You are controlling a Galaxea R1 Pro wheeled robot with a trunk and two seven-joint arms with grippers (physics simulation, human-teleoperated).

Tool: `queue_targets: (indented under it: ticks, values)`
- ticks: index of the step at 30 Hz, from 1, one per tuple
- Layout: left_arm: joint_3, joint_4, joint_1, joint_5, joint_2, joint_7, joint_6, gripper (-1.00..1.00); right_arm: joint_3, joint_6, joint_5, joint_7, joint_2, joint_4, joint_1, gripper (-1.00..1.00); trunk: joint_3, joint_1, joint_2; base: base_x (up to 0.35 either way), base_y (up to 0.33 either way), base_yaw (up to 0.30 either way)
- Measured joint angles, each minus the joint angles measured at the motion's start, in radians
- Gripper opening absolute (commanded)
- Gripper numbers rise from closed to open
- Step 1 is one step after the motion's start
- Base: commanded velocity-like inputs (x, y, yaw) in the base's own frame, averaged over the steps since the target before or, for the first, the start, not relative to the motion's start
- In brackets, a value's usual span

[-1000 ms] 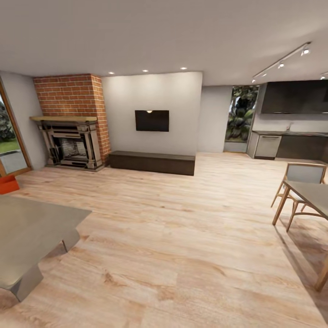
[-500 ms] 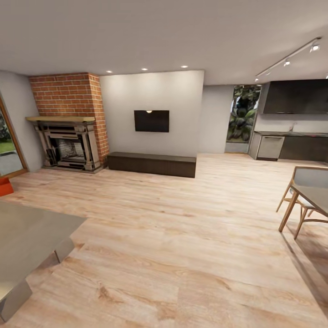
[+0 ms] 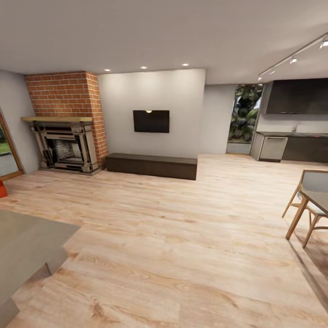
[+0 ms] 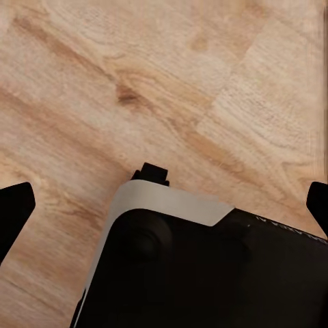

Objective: Move the two storage containers from the living room to the garage. In the garage, place one container on the floor and stack the other container on top of it (either order is fine).

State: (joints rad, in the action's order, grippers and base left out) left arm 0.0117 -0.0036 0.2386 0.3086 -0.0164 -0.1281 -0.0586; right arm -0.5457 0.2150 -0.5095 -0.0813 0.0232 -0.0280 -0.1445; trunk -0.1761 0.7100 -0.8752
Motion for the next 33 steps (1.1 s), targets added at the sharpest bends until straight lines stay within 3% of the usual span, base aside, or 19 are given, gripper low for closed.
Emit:
queue_targets:
  ticks: [21, 33]
  values:
    - [0.001, 0.0, 0.0, 0.002, 0.002, 0.0, 0.001, 1.0, 0.002, 0.0, 0.0, -0.005, 0.002, 0.0, 0.0, 1.0, 0.0, 0.0, 0.0, 0.326, 0.0, 0.007]
    - [0.0, 0.0, 0.0, 0.004, 0.001, 0.0, 0.001, 1.0, 0.0, 0.0, 0.0, -0.005, 0.002, 0.0, 0.0, 1.0, 0.004, 0.0, 0.0, 0.326, 0.0, 0.223]
